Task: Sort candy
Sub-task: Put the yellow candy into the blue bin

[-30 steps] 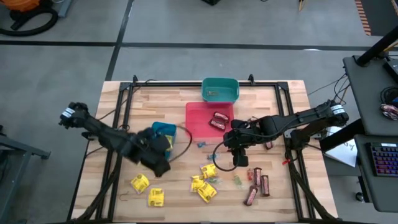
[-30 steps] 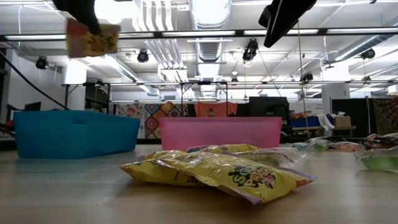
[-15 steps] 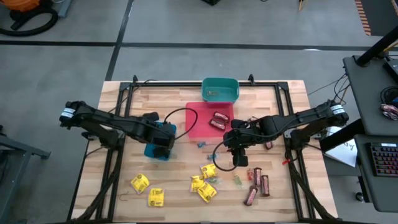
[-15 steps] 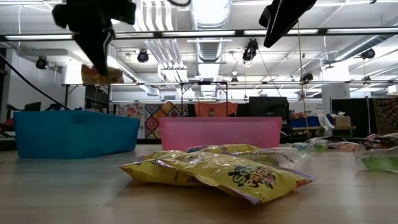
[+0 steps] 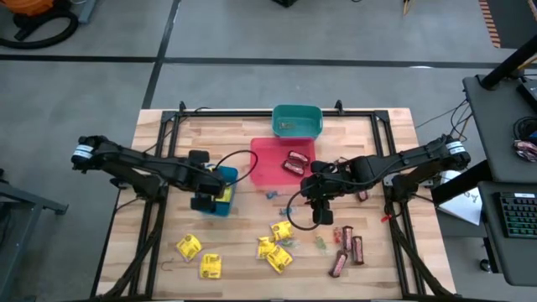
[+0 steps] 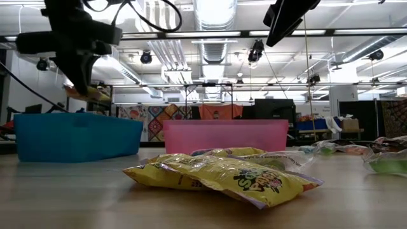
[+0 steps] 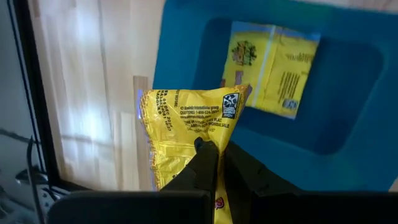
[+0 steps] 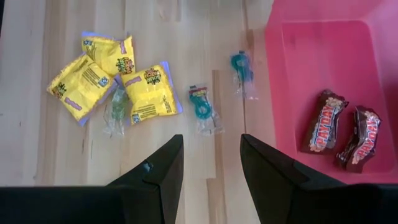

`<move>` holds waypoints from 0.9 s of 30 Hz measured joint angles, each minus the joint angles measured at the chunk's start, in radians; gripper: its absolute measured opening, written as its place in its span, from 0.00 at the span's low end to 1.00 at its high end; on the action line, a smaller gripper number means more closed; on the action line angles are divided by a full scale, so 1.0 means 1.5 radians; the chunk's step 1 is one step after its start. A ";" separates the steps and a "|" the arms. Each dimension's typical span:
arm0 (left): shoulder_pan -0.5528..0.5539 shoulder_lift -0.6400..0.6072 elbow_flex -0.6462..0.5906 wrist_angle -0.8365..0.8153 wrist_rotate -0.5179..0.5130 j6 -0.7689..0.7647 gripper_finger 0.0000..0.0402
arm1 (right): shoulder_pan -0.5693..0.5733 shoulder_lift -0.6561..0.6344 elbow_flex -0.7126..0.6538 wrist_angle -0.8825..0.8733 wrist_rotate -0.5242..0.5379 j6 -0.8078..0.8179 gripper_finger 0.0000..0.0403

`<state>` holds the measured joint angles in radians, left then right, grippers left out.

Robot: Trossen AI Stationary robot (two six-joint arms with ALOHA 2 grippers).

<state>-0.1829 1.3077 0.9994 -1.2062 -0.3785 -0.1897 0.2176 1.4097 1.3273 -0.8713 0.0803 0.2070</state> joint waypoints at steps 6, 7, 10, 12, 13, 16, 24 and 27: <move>0.003 -0.037 -0.057 0.045 0.003 0.072 0.00 | 0.000 0.000 -0.005 0.012 0.000 -0.001 0.37; 0.005 -0.042 -0.065 0.049 0.004 0.076 0.00 | 0.000 0.000 -0.006 0.012 0.000 0.000 0.37; 0.011 -0.052 -0.082 0.072 0.004 0.082 0.00 | 0.000 0.000 -0.009 0.012 0.000 0.000 0.37; 0.015 -0.055 -0.093 0.103 0.010 0.090 0.00 | 0.000 0.000 -0.009 0.012 0.000 0.000 0.37; 0.016 -0.056 -0.097 0.123 0.022 0.095 0.00 | 0.000 0.000 -0.009 0.012 0.000 0.000 0.37; 0.016 -0.053 -0.103 0.171 0.049 0.111 0.00 | 0.000 0.000 -0.010 0.012 0.000 0.001 0.37; 0.016 -0.031 -0.104 0.200 0.049 0.118 0.02 | 0.000 0.000 -0.010 0.014 0.000 0.001 0.37; 0.016 -0.028 -0.104 0.200 0.049 0.116 0.05 | 0.000 0.000 -0.010 0.014 0.000 0.001 0.37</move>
<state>-0.1585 1.2652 0.8440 -0.9061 -0.3054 -0.0158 0.2176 1.4101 1.3128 -0.8501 0.0799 0.2092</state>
